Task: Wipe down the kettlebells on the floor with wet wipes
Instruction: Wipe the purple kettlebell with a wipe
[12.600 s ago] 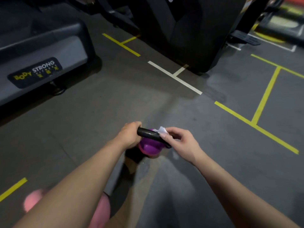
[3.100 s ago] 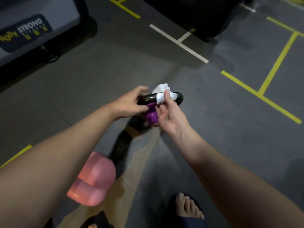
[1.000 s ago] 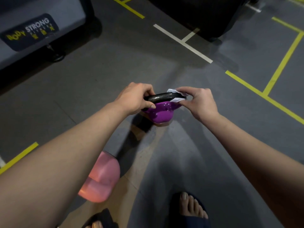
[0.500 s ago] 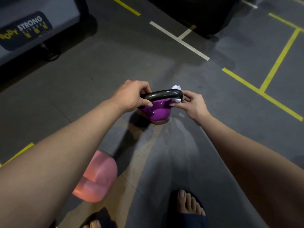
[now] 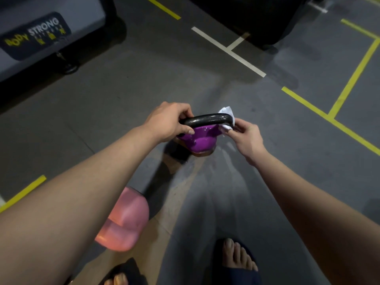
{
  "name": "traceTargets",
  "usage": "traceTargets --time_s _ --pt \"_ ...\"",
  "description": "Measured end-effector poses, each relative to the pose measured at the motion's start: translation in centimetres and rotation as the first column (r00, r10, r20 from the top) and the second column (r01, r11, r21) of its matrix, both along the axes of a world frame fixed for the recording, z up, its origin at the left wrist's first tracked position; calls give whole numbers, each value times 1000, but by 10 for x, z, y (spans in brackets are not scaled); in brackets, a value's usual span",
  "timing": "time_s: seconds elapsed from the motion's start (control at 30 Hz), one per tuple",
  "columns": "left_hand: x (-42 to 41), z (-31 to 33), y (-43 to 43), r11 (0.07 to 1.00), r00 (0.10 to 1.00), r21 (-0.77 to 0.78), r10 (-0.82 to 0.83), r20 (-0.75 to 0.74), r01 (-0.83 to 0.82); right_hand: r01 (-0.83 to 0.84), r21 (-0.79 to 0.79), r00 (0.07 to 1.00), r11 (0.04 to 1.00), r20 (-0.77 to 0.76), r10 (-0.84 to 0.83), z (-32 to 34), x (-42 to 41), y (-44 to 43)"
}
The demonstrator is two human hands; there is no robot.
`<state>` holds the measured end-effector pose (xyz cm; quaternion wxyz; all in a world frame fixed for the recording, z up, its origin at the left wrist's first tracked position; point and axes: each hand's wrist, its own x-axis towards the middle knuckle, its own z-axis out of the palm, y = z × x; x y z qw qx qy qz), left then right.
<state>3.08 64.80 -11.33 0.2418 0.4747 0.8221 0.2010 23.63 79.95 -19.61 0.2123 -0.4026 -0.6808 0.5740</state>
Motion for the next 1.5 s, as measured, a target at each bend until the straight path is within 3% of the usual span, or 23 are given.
traceTargets --time_s 0.1,0.27,0.53,0.73,0.87,0.97,1.03,1.13,1.23,1.33,1.5 --pt "1 2 1 1000 1000 -16 -4 -7 4 -60 137 991 989 127 42 11 4 11" --pt "0 1 0 1000 1000 -15 -5 -10 5 -96 336 984 937 173 39 25 7 13" --pt "4 -2 -1 1000 1000 16 -14 1 14 -131 232 974 964 210 81 13 11 15" --pt "12 9 2 999 999 10 -48 -15 48 -208 440 924 874 382 27 14 18 3" --pt "49 27 31 978 975 93 -174 -141 188 -194 530 933 825 359 -11 16 15 -8" --pt "55 24 49 973 916 -29 -225 -332 228 -115 636 944 763 308 -115 17 15 -17" --pt "46 23 53 973 903 -99 -229 -364 207 -11 676 942 736 253 -219 15 18 -25" --pt "35 23 52 961 891 -157 -270 -366 227 183 575 908 798 213 -362 14 27 -31" --pt "21 21 47 961 905 -163 -268 -331 225 266 425 857 865 305 -414 21 37 -29" --pt "2 19 33 957 922 -167 -275 -271 236 243 318 875 917 336 -348 33 35 -25" --pt "-34 8 -3 974 947 -142 -208 -246 177 122 386 909 915 327 -259 62 -1 -3"
